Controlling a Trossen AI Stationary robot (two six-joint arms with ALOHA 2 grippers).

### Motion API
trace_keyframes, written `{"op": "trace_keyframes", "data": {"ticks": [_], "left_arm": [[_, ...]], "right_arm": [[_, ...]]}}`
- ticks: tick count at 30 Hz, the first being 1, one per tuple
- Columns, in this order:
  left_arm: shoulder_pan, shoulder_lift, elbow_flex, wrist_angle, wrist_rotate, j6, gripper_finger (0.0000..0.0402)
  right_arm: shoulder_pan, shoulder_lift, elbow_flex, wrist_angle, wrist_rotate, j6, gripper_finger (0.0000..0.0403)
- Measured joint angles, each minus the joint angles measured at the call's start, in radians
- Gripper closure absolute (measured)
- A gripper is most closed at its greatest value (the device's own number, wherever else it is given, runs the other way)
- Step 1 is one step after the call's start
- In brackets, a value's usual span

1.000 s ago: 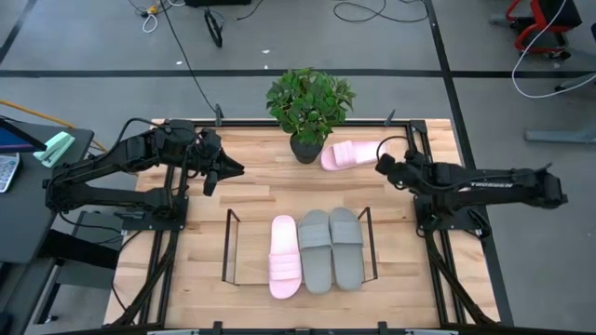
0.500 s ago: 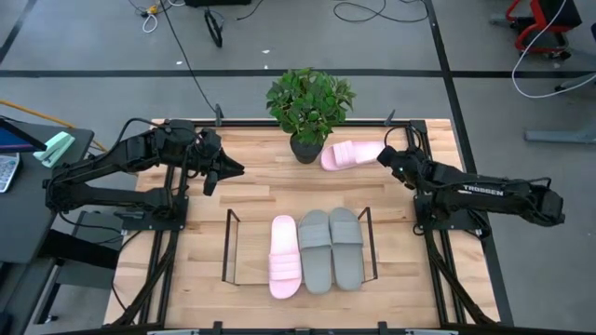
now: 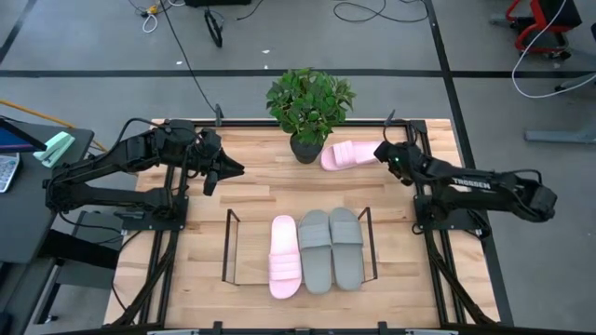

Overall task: Pick and place slides into the shelf
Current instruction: Put the pink slide on the shelf

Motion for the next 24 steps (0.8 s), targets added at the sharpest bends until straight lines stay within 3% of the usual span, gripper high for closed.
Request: {"op": "trace_keyframes", "data": {"ticks": [13,24], "left_arm": [[0.0,0.0,0.0,0.0,0.0,-0.007,0.0319],[0.0,0.0,0.0,0.0,0.0,-0.008,0.0322]], "right_arm": [[-0.087,0.252,0.001,0.26,-0.103,-0.064,0.0116],[-0.108,0.297,0.003,0.292,-0.107,-0.105,0.0189]]}}
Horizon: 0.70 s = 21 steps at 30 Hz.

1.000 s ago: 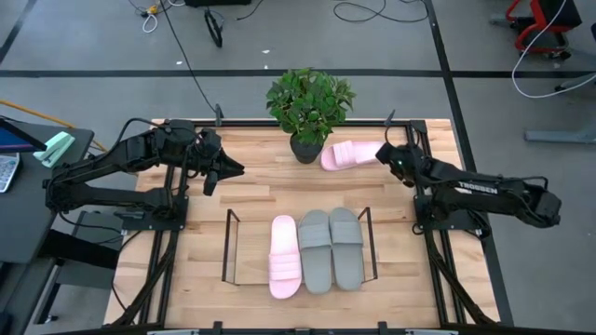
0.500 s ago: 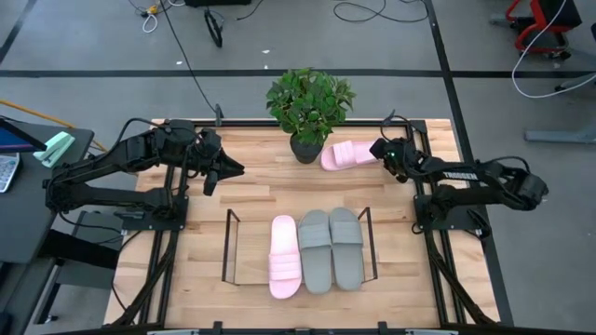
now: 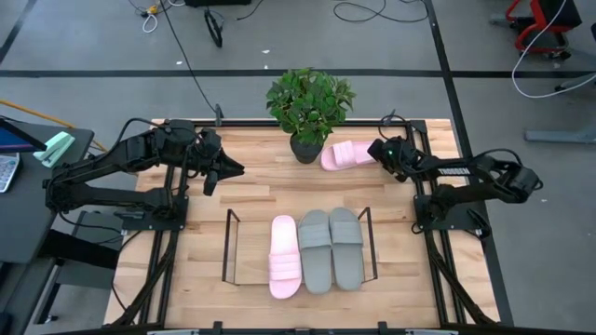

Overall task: Pick and place slides into the shelf
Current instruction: Put the pink slide on the shelf

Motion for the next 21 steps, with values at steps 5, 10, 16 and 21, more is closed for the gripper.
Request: {"op": "trace_keyframes", "data": {"ticks": [5,10,16,21], "left_arm": [[0.0,0.0,0.0,0.0,0.0,0.0,0.032],[0.0,0.0,0.0,0.0,0.0,0.0,0.0327],[0.0,0.0,0.0,0.0,0.0,0.0,0.0326],[0.0,0.0,0.0,-0.001,0.0,0.0,0.0322]], "right_arm": [[-0.013,0.002,-0.002,-0.004,0.02,-0.022,0.0263],[-0.013,-0.003,-0.002,-0.001,0.055,-0.017,0.0356],[-0.011,-0.085,0.015,-0.016,0.069,-0.043,0.0357],[0.0,-0.209,0.081,-0.091,0.072,-0.089,0.0357]]}}
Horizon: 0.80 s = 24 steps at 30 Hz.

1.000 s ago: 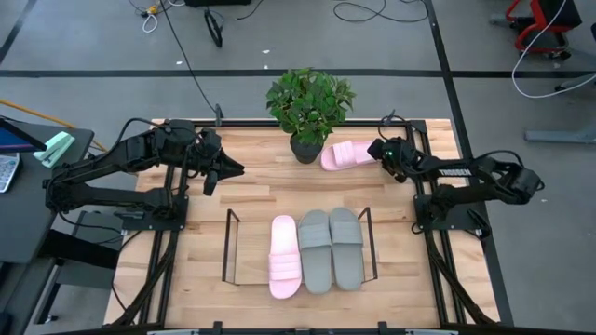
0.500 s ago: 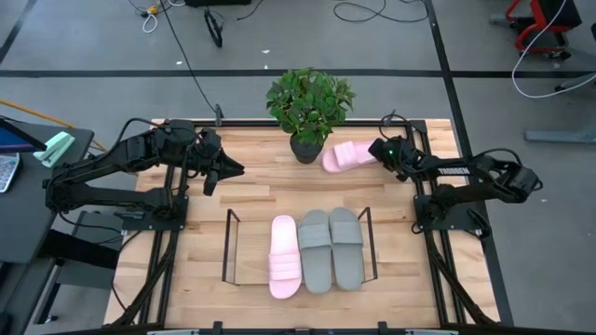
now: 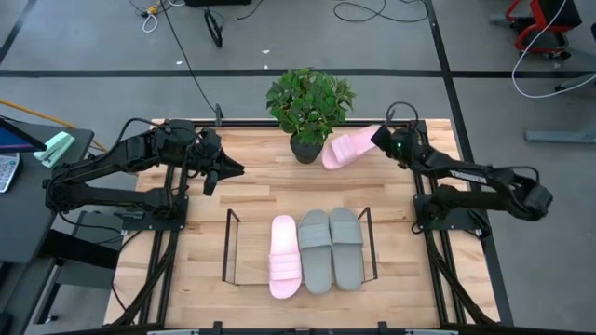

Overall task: Pick and place slides into the shelf
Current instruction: Put the pink slide on the shelf

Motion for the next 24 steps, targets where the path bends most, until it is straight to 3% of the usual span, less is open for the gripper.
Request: {"op": "trace_keyframes", "data": {"ticks": [14,24], "left_arm": [[0.0,0.0,0.0,0.0,0.0,0.007,0.0323],[0.0,0.0,0.0,0.0,0.0,0.008,0.033]], "right_arm": [[0.072,-0.313,0.555,-0.87,-0.022,-0.297,0.0358],[0.264,-0.352,0.866,-1.118,-0.034,-0.215,0.0359]]}}
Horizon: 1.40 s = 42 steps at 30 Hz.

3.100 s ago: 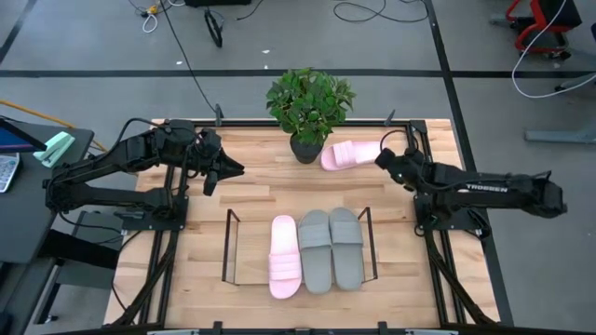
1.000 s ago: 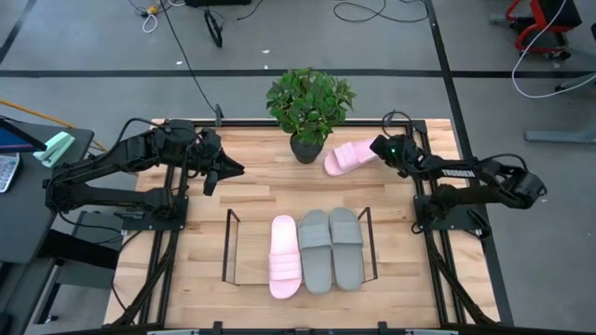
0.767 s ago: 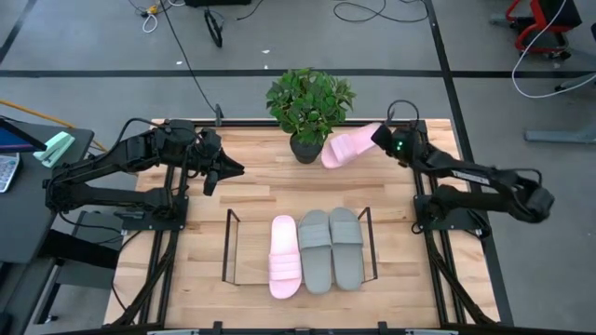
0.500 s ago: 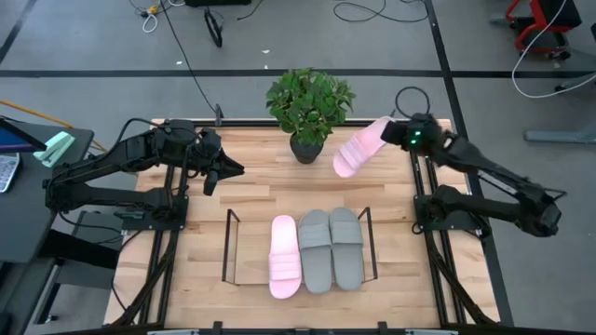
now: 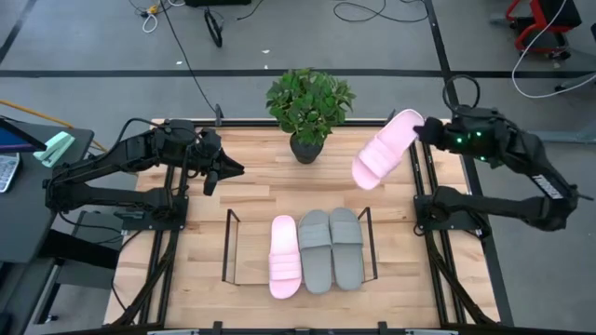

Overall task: Pick and place slides into the shelf
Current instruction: Put the pink slide on the shelf

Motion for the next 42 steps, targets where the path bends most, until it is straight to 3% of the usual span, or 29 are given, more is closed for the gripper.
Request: {"op": "trace_keyframes", "data": {"ticks": [7,15,22,27,35,42], "left_arm": [[0.0,0.0,0.0,0.001,0.0,0.0,0.0326],[0.0,0.0,0.0,0.002,0.0,-0.026,0.0329],[0.0,0.0,0.0,0.001,0.0,-0.033,0.033],[0.0,0.0,0.0,0.001,0.0,-0.031,0.0326],[0.0,0.0,0.0,0.001,0.0,-0.028,0.0335],[0.0,0.0,0.0,0.001,0.0,-0.025,0.0327]], "right_arm": [[0.23,0.04,0.012,0.075,0.001,0.104,0.0359],[0.571,0.26,0.012,0.453,0.127,0.12,0.0359],[0.764,0.481,0.037,0.545,0.198,0.213,0.0359],[0.807,0.657,0.128,0.602,0.173,0.221,0.0359],[0.767,0.913,0.359,0.606,0.027,0.104,0.0359],[0.712,1.063,0.41,0.64,-0.082,0.055,0.0359]]}}
